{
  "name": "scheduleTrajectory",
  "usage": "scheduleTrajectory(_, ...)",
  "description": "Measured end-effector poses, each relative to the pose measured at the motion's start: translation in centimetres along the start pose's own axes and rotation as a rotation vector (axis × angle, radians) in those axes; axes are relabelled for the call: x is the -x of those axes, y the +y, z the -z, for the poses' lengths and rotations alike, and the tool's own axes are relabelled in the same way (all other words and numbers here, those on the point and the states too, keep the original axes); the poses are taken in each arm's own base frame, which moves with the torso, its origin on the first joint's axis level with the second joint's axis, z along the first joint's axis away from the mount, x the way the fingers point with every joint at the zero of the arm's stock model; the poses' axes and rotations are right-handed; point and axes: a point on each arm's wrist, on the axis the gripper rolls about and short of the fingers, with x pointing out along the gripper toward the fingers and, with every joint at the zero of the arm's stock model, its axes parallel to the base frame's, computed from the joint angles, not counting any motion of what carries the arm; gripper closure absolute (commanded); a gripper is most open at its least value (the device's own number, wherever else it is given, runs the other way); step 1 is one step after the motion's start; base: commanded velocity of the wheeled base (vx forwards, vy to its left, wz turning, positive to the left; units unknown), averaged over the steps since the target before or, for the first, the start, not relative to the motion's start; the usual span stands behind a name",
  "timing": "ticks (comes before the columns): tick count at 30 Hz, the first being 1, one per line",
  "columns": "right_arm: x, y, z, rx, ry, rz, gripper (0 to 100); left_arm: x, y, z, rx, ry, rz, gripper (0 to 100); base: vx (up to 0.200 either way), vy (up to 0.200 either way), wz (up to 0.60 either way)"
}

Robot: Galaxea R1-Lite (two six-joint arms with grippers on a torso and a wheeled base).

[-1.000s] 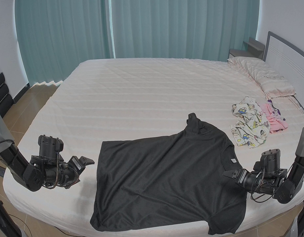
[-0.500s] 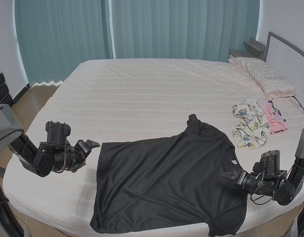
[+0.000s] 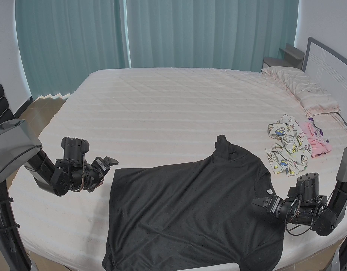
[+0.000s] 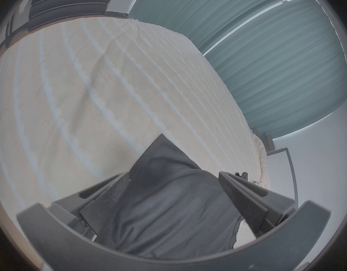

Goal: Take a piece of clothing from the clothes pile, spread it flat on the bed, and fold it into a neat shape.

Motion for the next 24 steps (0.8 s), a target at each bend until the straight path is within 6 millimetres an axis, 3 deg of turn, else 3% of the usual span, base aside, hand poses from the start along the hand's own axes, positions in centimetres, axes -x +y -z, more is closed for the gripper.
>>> scheduleTrajectory(11, 0.1, 0.0, 0.2, 0.003, 0.006, 0.001, 0, -5.4, -1.2, -1.7, -0.059, -0.06, 0.03, 0, 0.0, 0.0, 0.0)
scheduleTrajectory(19, 0.2, 0.1, 0.6, 0.011, 0.02, -0.001, 0, -10.1, -0.6, -2.1, -0.177, -0.129, -0.019, 0, 0.0, 0.0, 0.0)
scheduleTrajectory(24, 0.1, 0.1, 0.7, 0.015, 0.027, -0.001, 0, -12.0, -0.2, -1.8, -0.189, -0.119, -0.037, 0, 0.0, 0.0, 0.0)
